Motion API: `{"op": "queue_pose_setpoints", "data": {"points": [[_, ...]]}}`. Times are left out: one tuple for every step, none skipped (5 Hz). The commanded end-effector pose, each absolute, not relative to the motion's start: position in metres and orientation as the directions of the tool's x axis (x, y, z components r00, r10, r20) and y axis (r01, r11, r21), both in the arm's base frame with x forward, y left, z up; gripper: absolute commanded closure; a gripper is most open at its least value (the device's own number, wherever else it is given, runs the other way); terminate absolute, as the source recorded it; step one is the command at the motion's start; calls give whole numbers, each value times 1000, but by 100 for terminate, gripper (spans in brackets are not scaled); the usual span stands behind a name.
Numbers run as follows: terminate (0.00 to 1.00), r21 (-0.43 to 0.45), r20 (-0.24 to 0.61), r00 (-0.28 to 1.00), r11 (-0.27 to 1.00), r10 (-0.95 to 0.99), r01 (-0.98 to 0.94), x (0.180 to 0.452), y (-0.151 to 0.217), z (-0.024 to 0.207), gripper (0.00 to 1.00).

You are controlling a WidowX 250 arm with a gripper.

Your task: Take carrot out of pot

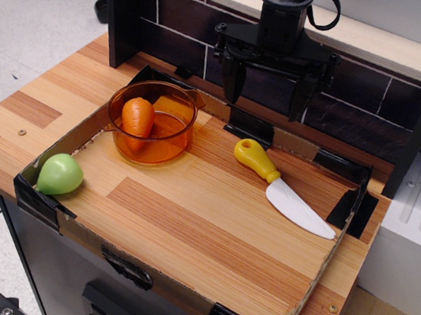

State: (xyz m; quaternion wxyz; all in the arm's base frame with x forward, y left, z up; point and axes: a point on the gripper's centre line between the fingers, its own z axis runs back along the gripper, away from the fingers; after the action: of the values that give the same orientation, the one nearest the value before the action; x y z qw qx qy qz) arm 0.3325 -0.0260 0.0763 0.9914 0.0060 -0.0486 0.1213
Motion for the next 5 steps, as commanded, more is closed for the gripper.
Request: {"op": "queue_pose_setpoints", "data": {"points": [[0,0,98,966,971,240,-241,333,-26,76,0],[0,-33,124,963,971,241,-239,328,-2,94,0],[0,-57,149,959,970,242,-236,322,24,103,0],[0,-71,154,956,968,248,-240,314,52,105,0],[0,-71,138,958,968,250,-242,303,80,96,0]]}}
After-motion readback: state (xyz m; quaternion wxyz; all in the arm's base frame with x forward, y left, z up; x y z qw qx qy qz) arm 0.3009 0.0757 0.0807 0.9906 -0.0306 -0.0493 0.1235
